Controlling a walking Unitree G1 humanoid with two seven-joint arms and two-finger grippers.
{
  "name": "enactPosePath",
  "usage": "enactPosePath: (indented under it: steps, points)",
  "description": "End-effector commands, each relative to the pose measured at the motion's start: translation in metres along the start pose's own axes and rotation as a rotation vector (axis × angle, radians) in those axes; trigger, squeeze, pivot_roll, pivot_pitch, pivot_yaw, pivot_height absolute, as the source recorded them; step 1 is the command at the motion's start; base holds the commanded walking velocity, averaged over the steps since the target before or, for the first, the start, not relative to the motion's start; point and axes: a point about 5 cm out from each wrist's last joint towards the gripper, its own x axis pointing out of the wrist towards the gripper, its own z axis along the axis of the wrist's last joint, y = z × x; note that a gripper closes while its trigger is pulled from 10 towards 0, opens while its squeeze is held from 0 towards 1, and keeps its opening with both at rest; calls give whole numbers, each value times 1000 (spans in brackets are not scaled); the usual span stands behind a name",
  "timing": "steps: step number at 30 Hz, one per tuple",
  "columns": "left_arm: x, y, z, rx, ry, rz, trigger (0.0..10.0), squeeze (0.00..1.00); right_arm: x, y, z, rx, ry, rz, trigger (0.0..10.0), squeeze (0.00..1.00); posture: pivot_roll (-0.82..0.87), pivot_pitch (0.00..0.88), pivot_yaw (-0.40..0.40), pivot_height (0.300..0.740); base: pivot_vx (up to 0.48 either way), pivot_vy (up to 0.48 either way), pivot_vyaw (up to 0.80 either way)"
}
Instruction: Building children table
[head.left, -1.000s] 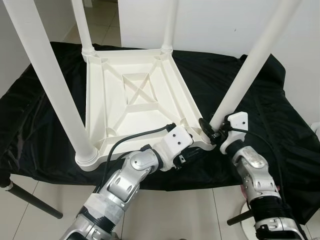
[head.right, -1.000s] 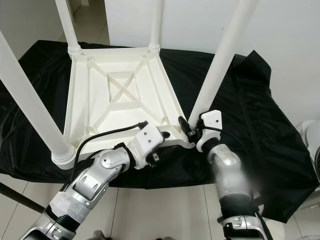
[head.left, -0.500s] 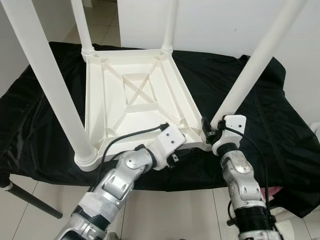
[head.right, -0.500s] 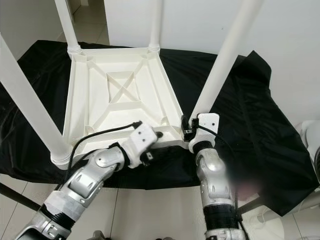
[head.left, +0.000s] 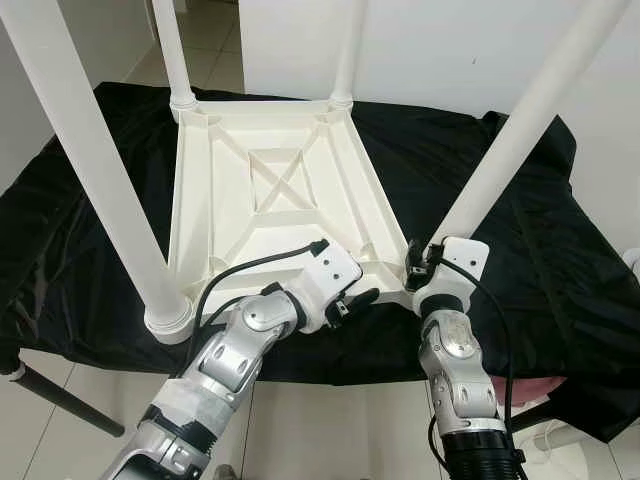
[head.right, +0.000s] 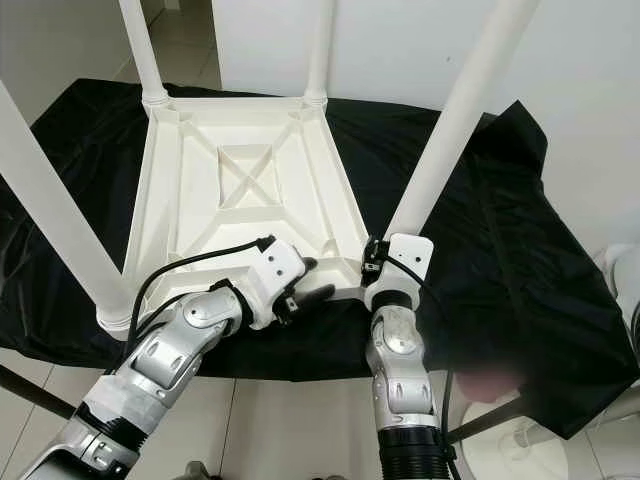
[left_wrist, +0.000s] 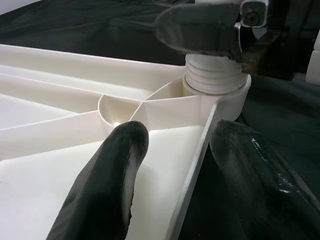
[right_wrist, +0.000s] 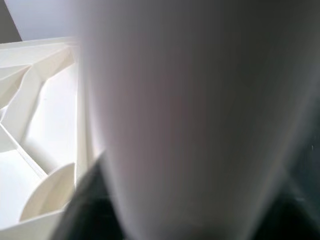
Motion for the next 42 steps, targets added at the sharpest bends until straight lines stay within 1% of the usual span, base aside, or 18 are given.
enactPosePath:
  steps: [1, 8, 10, 11, 14, 15, 16, 17, 18, 19, 22, 29, 31, 33, 34, 36, 38, 42]
  points:
    - [0, -6, -2, 3, 3, -57, 10000, 0, -5, -11, -14, 16, 62, -38, 10000, 1000, -25, 58, -66, 740, 0, 0, 0]
    - [2, -14, -1, -4, -4, -78, 10000, 0, -3, -21, -12, -11, 38, -1, 10000, 1000, -29, 56, -65, 740, 0, 0, 0]
    - [3, -16, -1, -11, -7, -82, 10000, 0, -2, -24, -13, -32, 32, 53, 10000, 1000, -31, 56, -65, 740, 0, 0, 0]
    - [3, -17, -1, -16, -8, -82, 10000, 0, -1, -27, -13, -38, 31, 113, 10000, 1000, -29, 57, -67, 740, 0, 0, 0]
    - [3, -18, -1, -18, -9, -84, 10000, 0, 1, -30, -14, -43, 32, 152, 10000, 1000, -29, 58, -68, 740, 0, 0, 0]
    - [3, -18, 0, -18, -10, -85, 10000, 0, 2, -32, -14, -50, 29, 168, 10000, 906, -28, 58, -69, 740, 0, 0, 0]
    - [3, -19, 0, -18, -10, -87, 10000, 0, 3, -33, -14, -50, 31, 192, 10000, 659, -28, 59, -69, 740, 0, 0, 0]
    - [3, -19, 0, -18, -10, -87, 10000, 0, 3, -33, -14, -50, 31, 192, 10000, 659, -28, 59, -69, 740, 0, 0, 0]
    - [3, -19, -1, -18, -9, -88, 10000, 0, 3, -34, -15, -54, 33, 209, 10000, 357, -28, 60, -68, 740, 0, 0, 0]
    - [4, -20, -1, -17, -9, -92, 10000, 0, 5, -35, -16, -58, 35, 236, 10000, 0, -28, 61, -68, 740, 0, 0, 0]
    - [4, -22, 0, -18, -10, -100, 10000, 0, 7, -35, -15, -73, 31, 294, 10000, 0, -28, 62, -66, 740, 0, 0, 0]
    - [4, -23, -1, -26, -11, -97, 10000, 0, 10, -36, -15, -84, 12, 363, 10000, 0, -28, 66, -63, 740, 0, 0, 0]
    - [4, -17, -1, -73, -45, -50, 10000, 0, 8, -35, -15, -59, -30, 378, 10000, 0, -22, 64, -61, 740, 0, 0, 0]
    - [4, -17, -1, -73, -45, -50, 10000, 0, 8, -35, -15, -59, -30, 378, 10000, 0, -22, 64, -61, 740, 0, 0, 0]
    - [4, -11, 0, -127, -93, 5, 10000, 0, 3, -32, -17, -40, -60, 389, 10000, 0, -16, 51, -65, 740, 0, 0, 0]
    - [4, -11, 0, -127, -93, 5, 10000, 0, 3, -32, -17, -40, -60, 389, 10000, 0, -16, 51, -65, 740, 0, 0, 0]
    - [5, -10, 2, -165, -141, 21, 10000, 0, 0, -28, -20, -47, -69, 380, 10000, 0, -15, 49, -61, 740, 0, 0, 0]
    - [4, -9, 5, -197, -181, 16, 10000, 0, 1, -26, -22, -54, -73, 358, 10000, 0, -17, 48, -49, 740, 0, 0, 0]
